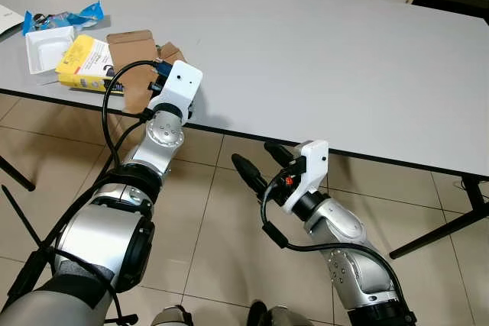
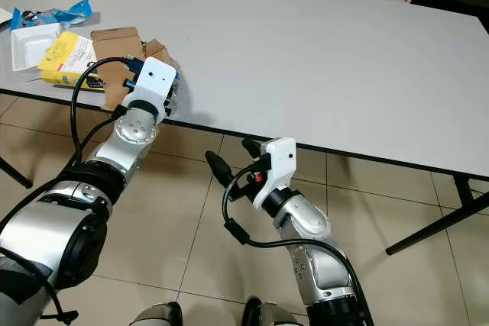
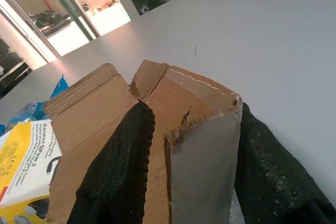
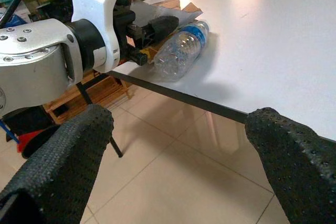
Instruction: Picking trash to rubbish bin
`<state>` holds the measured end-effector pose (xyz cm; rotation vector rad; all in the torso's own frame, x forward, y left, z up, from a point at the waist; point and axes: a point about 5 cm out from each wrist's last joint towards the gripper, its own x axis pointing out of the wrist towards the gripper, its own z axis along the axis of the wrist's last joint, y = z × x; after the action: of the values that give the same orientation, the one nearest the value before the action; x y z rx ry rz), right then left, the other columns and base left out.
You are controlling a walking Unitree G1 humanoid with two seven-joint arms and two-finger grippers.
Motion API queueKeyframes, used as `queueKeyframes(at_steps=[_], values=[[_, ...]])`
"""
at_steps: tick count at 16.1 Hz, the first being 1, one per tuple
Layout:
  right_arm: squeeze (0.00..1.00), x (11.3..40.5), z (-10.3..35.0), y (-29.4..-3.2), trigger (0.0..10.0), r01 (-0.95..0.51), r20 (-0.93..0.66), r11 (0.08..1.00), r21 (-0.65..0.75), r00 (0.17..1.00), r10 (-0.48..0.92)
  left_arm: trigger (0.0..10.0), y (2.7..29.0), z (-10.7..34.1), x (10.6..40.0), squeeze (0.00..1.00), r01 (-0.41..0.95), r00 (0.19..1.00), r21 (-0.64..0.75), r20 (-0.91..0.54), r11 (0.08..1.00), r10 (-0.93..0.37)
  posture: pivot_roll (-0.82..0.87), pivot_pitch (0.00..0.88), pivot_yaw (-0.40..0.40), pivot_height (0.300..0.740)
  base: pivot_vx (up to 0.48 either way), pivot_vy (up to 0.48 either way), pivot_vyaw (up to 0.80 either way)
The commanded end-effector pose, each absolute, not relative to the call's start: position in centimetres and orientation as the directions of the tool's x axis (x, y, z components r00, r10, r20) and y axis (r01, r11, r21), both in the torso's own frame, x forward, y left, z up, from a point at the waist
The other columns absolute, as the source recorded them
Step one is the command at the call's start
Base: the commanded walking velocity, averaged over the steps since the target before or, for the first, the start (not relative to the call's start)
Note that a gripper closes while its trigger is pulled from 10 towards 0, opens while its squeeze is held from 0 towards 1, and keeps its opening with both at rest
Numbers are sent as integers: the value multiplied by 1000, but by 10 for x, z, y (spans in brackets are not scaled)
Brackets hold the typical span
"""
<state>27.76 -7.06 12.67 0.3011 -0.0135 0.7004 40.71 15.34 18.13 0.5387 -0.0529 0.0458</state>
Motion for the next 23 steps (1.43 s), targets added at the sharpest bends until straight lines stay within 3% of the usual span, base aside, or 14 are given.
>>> queueKeyframes(at_steps=[1, 18, 19, 20, 21, 23], values=[[0, 276, 127, -74, 10000, -623, 109, 731, 277, 777, 621, 0, 150, 186, 409, 0, -64, 996, 515, 79, 855, 27, -158, 114, -78, 740, 0, 0, 0], [0, 296, 130, -70, 10000, -614, 131, 739, 277, 786, 604, 0, 150, 189, 409, 0, -70, 995, 492, 96, 868, 26, -105, 104, -57, 740, 0, 0, 0], [0, 298, 132, -68, 10000, -617, 140, 737, 277, 785, 604, 2039, 150, 189, 408, 0, -72, 995, 502, 99, 862, 26, -97, 92, -56, 740, 0, 0, 0], [0, 299, 132, -67, 10000, -618, 143, 736, 277, 784, 604, 2039, 150, 189, 408, 0, -74, 995, 505, 101, 860, 27, -96, 88, -55, 740, 0, 0, 0], [0, 302, 134, -66, 10000, -620, 151, 735, 274, 783, 604, 10000, 151, 193, 409, 0, -88, 992, 528, 123, 844, 27, -88, 70, -53, 740, 0, 0, 0], [0, 310, 136, -65, 10000, -622, 162, 737, 264, 782, 602, 10000, 151, 205, 411, 0, -113, 985, 565, 171, 817, 18, -77, 51, -51, 740, 0, 0, 0]])
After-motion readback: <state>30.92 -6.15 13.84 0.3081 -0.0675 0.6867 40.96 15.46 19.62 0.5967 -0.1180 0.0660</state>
